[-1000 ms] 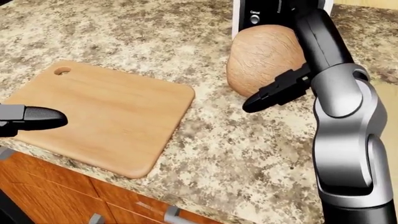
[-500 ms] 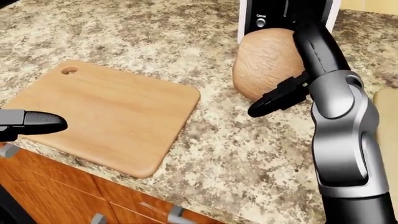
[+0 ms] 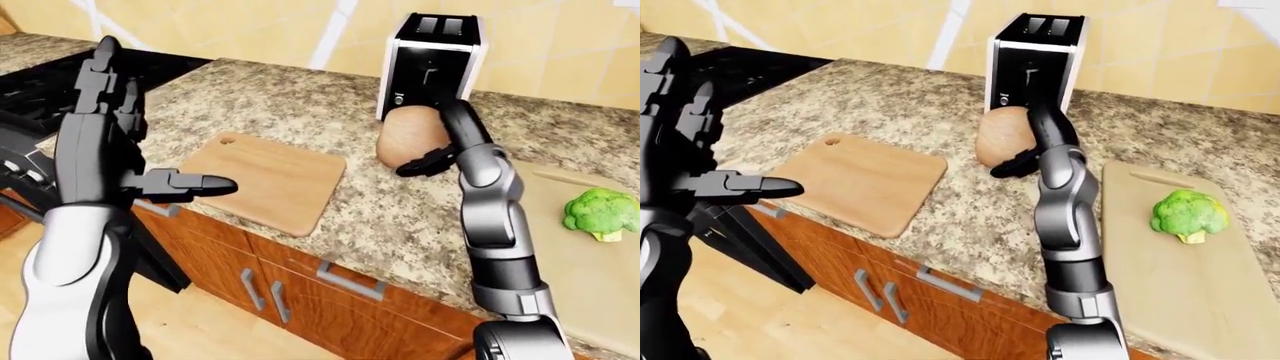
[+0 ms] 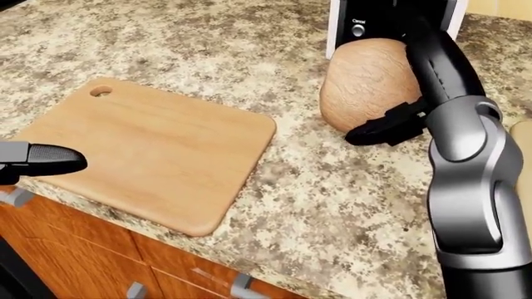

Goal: Place the broccoli and the coconut on separate cutting boards.

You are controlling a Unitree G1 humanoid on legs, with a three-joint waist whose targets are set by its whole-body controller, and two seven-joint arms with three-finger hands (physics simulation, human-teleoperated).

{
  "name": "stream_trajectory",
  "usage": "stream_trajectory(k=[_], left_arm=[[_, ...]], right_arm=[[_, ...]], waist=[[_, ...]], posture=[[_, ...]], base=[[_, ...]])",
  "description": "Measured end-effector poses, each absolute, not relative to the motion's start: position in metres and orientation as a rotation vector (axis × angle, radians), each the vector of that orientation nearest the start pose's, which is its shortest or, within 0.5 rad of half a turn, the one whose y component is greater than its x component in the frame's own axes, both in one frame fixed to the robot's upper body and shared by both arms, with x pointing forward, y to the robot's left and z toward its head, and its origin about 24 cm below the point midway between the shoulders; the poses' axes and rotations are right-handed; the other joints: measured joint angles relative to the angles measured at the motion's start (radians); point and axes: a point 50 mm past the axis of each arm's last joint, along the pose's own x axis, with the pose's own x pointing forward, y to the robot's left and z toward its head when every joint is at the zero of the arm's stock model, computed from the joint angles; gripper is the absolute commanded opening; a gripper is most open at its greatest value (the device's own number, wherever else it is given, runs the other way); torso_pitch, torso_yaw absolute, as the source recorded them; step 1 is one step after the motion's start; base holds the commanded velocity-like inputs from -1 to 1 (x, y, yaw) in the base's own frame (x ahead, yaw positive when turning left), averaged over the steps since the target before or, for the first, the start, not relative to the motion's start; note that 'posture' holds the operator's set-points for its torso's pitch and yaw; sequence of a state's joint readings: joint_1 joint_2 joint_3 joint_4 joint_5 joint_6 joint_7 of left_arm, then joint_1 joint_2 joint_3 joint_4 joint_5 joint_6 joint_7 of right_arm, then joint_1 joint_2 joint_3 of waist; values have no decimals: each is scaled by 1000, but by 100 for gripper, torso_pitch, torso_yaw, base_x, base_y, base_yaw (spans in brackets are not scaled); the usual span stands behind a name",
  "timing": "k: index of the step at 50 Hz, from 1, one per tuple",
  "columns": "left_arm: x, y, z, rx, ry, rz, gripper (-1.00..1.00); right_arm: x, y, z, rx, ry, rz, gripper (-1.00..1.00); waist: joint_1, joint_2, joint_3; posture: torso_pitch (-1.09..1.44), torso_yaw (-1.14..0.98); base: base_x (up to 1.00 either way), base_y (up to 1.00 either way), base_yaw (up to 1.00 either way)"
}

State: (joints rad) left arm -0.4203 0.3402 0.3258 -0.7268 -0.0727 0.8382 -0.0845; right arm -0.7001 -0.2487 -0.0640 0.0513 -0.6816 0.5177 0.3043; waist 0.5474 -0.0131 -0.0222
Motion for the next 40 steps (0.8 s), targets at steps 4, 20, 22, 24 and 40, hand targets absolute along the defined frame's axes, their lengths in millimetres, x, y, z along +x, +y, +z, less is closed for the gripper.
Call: stream_trajectory(k=[4,20,22,24,40], left_arm=[[245,217,247,224,-347,142,100],[243,219,246,226,-349,151,100],[242,220,246,226,-349,153,100],[241,220,246,226,-350,154,100],[241,220,249,226,-355,149,100]], right_arm=[[350,-184,207,-802,-50,-120,53],[348,-186,205,-834,-58,-139,41],[347,-185,205,-840,-60,-141,36],[347,-185,205,-849,-62,-143,22],[346,-180,208,-887,-87,-136,-10]], waist=[[0,0,-1],[0,-6,-8],[0,-7,-9],[-1,-8,-10],[-5,-7,-13]], posture=[[0,47],[0,47],[0,47],[0,47],[0,47]], base=[[0,0,0],[0,0,0],[0,0,0],[0,0,0],[0,0,0]])
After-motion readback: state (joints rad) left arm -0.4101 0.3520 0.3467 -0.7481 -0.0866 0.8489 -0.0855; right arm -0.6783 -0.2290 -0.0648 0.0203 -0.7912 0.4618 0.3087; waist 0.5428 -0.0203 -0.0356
